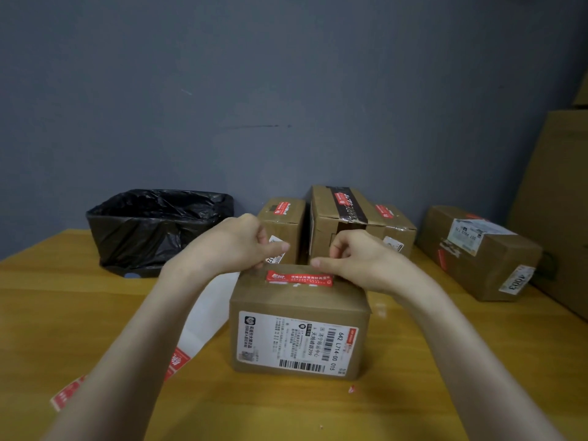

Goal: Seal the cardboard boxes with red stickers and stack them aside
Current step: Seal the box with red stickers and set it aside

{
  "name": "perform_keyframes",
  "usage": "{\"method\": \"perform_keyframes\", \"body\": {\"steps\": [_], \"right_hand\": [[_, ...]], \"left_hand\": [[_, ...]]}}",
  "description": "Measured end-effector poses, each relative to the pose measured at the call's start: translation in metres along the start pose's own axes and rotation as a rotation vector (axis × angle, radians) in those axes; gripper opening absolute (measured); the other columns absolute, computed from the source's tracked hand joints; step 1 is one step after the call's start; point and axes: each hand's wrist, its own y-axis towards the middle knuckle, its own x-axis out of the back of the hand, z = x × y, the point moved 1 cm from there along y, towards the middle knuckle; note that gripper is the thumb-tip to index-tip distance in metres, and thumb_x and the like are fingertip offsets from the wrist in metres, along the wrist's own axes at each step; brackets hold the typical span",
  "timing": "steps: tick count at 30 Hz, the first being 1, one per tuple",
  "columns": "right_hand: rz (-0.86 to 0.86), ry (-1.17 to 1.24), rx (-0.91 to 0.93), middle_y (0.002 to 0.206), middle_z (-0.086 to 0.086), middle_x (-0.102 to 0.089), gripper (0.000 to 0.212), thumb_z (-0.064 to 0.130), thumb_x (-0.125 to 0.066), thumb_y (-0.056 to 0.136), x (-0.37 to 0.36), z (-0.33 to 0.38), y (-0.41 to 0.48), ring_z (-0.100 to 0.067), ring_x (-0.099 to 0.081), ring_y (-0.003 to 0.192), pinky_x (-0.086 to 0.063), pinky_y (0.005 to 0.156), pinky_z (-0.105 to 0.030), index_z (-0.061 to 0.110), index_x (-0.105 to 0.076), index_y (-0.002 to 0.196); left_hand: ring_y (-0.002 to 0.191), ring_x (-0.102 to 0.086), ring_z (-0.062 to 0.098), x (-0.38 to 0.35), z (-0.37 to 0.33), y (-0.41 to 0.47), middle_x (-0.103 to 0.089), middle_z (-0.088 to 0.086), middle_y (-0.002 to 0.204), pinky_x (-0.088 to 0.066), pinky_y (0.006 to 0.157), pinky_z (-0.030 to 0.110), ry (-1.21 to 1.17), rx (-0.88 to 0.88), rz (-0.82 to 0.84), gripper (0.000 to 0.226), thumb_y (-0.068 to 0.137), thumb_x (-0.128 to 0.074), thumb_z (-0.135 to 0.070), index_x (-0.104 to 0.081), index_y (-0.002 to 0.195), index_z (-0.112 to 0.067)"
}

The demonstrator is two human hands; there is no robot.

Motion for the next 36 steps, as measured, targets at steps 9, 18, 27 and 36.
{"method": "perform_keyframes", "body": {"steps": [9,18,27,36], "right_hand": [[-0.066,-0.18,-0.028,0.08,0.008,-0.044,0.041,0.059,-0.06,0.078,-0.017,0.006,0.0,-0.017,-0.048,0.086,-0.037,0.071,-0.033,0.025,-0.037,0.075],[0.091,0.109,0.009,0.075,0.004,-0.05,0.033,0.031,-0.076,0.074,-0.003,-0.014,0.013,-0.013,-0.047,0.072,-0.043,0.069,-0.031,0.021,-0.045,0.077],[0.112,0.23,-0.014,0.062,0.004,-0.05,0.027,0.037,-0.064,0.084,0.006,-0.02,0.008,-0.01,-0.044,0.053,-0.038,0.054,-0.023,0.017,-0.047,0.078],[0.021,-0.132,0.015,0.079,0.009,-0.048,0.043,0.06,-0.066,0.071,-0.009,-0.005,0.005,-0.006,-0.043,0.069,-0.032,0.055,-0.025,0.024,-0.043,0.077]], "left_hand": [[0.089,-0.055,0.019,-0.015,-0.006,0.001,-0.055,0.001,0.096,-0.044,0.073,0.03,0.21,-0.021,0.117,0.04,0.081,-0.059,-0.056,-0.045,0.088,-0.019],[0.062,-0.043,0.007,-0.005,0.011,0.009,-0.046,-0.007,0.069,-0.034,0.056,0.022,-0.023,-0.075,0.16,0.032,0.075,-0.075,-0.037,-0.047,0.073,-0.021],[0.054,-0.044,0.004,0.004,0.021,0.005,-0.051,-0.008,0.062,-0.037,0.055,0.017,-0.186,-0.155,0.224,0.023,0.08,-0.069,-0.035,-0.056,0.074,-0.017],[0.063,-0.045,0.005,-0.012,0.001,0.005,-0.048,-0.009,0.069,-0.034,0.056,0.022,0.104,-0.103,0.222,0.039,0.078,-0.061,-0.057,-0.05,0.071,-0.02]]}}
